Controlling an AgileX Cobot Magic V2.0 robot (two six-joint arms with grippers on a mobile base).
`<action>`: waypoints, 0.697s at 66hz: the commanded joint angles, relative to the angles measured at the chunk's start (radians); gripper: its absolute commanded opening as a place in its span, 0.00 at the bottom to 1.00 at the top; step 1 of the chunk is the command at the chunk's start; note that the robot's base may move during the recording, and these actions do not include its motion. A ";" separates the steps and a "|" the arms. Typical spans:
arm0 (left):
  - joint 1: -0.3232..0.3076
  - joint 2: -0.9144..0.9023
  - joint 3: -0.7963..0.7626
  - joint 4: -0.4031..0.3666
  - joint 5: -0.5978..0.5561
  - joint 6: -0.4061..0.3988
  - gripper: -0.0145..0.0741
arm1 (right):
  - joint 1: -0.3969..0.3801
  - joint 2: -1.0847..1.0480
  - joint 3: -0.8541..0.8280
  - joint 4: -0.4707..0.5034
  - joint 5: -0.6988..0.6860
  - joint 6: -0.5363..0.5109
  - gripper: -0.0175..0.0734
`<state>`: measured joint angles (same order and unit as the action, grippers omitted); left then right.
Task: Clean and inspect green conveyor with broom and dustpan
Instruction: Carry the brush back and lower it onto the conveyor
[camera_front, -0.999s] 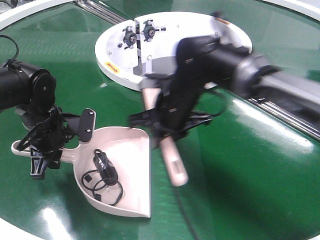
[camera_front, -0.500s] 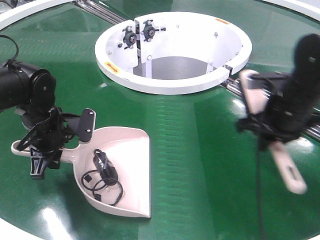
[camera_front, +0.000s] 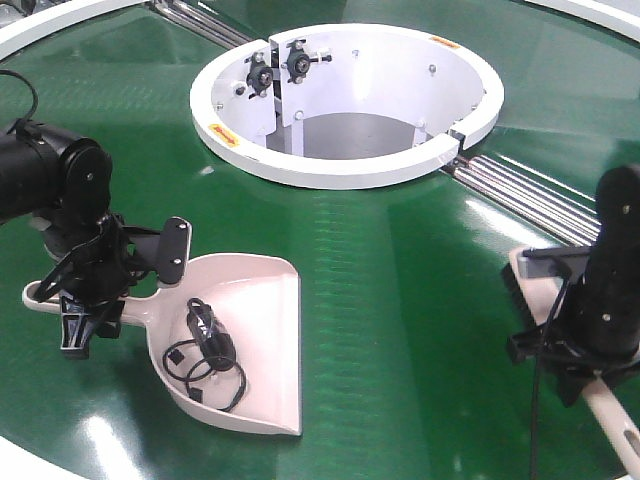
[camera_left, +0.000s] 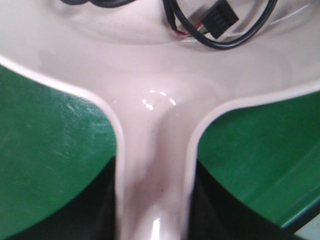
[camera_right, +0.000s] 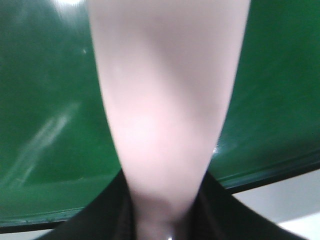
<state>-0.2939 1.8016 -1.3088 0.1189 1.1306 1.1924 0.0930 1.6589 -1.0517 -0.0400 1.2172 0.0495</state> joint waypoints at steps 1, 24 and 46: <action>-0.003 -0.044 -0.027 0.002 0.002 -0.017 0.16 | -0.006 -0.014 -0.001 0.011 -0.041 -0.025 0.19; -0.003 -0.044 -0.027 0.002 -0.025 -0.015 0.16 | -0.006 0.035 0.005 0.062 -0.086 -0.115 0.20; -0.003 -0.044 -0.027 0.002 -0.024 -0.015 0.16 | -0.006 0.046 0.005 0.061 -0.094 -0.125 0.28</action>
<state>-0.2939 1.8016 -1.3088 0.1189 1.1275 1.1924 0.0930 1.7314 -1.0303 0.0283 1.1163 -0.0680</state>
